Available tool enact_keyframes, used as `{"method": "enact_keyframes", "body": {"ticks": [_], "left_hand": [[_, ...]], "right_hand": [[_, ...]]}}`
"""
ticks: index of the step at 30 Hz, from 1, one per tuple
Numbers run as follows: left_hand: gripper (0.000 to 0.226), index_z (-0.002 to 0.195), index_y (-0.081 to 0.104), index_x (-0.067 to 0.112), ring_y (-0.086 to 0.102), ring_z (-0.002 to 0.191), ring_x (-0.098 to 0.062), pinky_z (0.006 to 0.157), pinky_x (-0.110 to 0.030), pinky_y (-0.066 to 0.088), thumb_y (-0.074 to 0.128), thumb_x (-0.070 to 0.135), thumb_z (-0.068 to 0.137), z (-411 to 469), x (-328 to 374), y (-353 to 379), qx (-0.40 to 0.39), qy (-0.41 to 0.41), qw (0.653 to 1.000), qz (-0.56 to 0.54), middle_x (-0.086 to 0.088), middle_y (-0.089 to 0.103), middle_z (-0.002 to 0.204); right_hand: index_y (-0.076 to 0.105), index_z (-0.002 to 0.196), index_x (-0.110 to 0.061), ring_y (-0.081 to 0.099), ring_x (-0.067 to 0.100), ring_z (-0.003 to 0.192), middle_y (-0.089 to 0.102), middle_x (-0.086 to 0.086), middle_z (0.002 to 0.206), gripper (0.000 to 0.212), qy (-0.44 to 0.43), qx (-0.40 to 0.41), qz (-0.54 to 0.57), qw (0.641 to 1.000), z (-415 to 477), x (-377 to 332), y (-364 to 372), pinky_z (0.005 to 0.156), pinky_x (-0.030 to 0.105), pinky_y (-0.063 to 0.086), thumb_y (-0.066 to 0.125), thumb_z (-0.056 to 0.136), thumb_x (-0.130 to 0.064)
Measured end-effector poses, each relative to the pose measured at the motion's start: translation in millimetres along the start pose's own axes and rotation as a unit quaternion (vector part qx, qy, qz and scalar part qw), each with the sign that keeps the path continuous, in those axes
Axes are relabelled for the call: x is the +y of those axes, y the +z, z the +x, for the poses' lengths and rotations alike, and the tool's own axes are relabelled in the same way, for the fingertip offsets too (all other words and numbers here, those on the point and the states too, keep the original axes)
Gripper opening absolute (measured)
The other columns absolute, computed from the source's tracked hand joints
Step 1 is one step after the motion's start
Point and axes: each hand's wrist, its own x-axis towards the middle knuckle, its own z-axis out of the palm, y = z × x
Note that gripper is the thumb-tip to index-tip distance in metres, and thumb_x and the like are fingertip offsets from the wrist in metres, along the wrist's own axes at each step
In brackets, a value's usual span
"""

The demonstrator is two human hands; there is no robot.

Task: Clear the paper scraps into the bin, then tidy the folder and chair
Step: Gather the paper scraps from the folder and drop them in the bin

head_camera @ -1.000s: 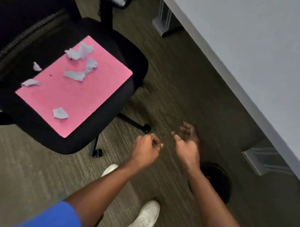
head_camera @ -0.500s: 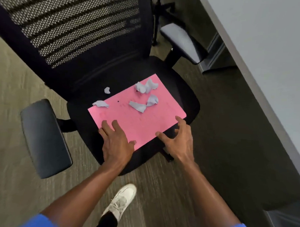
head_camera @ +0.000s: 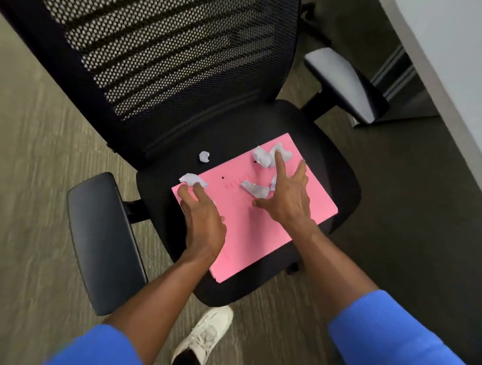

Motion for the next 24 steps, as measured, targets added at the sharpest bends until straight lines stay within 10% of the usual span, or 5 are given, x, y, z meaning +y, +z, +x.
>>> {"method": "enact_keyframes", "body": {"ticks": [8,17,24], "left_hand": [[0.137,0.169,0.004,0.027,0.074,0.101,-0.035,0.105,-0.041,0.057,0.099,0.010,0.071,59,5,-14,-0.014,0.007,0.999,0.039,-0.021,0.007,0.167],[0.065,0.137,0.057,0.008,0.066,0.120,-0.039,0.102,-0.046,0.054,0.091,0.019,0.083,101,-6,-19,-0.069,0.024,0.997,0.022,-0.014,0.049,0.143],[0.056,0.134,0.055,0.007,0.064,0.126,-0.037,0.104,-0.045,0.055,0.086,0.013,0.088,106,-7,-15,-0.014,0.012,0.999,-0.049,-0.016,0.058,0.140]], "right_hand": [[0.009,0.164,-0.049,0.021,0.045,0.154,-0.013,0.016,0.174,0.128,-0.037,-0.038,-0.101,0.993,38,-17,5,0.077,0.042,0.055,0.097,0.072,-0.032],[0.047,0.154,-0.037,0.030,0.040,0.142,0.032,0.015,0.158,0.070,-0.088,-0.025,-0.161,0.983,38,-16,5,0.086,0.049,0.058,0.079,0.092,-0.032],[0.063,0.143,-0.024,0.041,0.036,0.137,0.045,0.014,0.148,0.047,-0.091,0.014,-0.122,0.988,25,-14,11,0.098,0.047,0.058,0.074,0.097,-0.027]]}}
